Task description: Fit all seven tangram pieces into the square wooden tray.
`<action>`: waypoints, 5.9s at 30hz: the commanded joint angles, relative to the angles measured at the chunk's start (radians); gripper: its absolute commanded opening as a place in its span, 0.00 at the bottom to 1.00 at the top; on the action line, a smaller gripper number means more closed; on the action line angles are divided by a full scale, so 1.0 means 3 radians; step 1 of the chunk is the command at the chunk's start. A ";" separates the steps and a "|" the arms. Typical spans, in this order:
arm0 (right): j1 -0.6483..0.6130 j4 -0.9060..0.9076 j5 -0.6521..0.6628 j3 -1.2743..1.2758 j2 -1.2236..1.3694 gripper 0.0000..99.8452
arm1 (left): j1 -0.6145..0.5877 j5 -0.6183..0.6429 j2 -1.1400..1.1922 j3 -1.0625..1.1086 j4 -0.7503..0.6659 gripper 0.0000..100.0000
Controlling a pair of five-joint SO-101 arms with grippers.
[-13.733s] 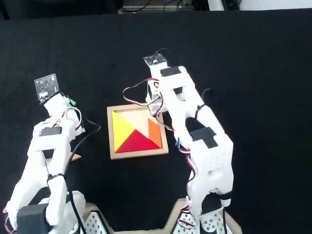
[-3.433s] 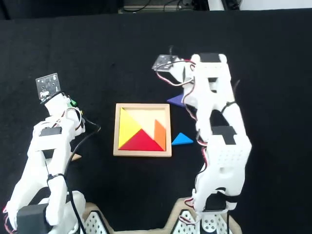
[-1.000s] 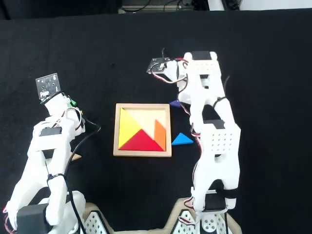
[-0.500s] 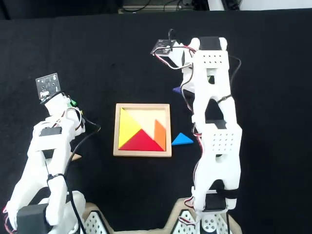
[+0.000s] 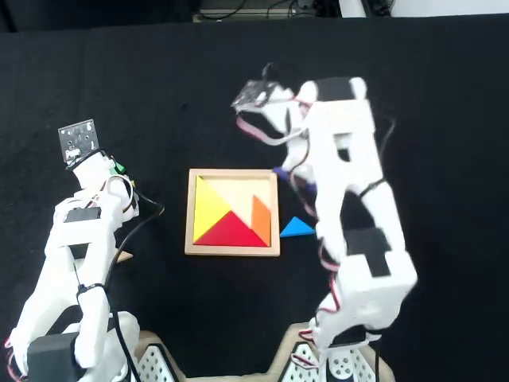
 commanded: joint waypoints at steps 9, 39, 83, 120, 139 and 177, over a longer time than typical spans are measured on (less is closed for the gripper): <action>-0.0404 -0.1539 -0.0476 0.1056 -0.0422 0.11 | 0.0043 -0.0010 -0.0005 -0.0069 -0.0072 0.11; -0.0568 -0.1693 -0.0726 0.0468 0.0673 0.11 | 0.0105 -0.0015 -0.0005 -0.0064 -0.0072 0.11; -0.0685 -0.1780 -0.0823 0.2043 -0.0964 0.25 | 0.0095 -0.0015 -0.0005 -0.0069 -0.0072 0.11; -0.0517 -0.2844 -0.1033 0.2120 -0.0565 0.01 | 0.0100 -0.0015 -0.0005 -0.0064 -0.0072 0.11; -0.0455 -0.2358 -0.0501 0.2258 -0.0841 0.01 | 0.0100 -0.0015 -0.0005 -0.0069 -0.0072 0.11; -0.0701 -0.2726 -0.0644 0.2509 -0.0800 0.01 | 0.0100 -0.0015 -0.0005 -0.0064 -0.0072 0.11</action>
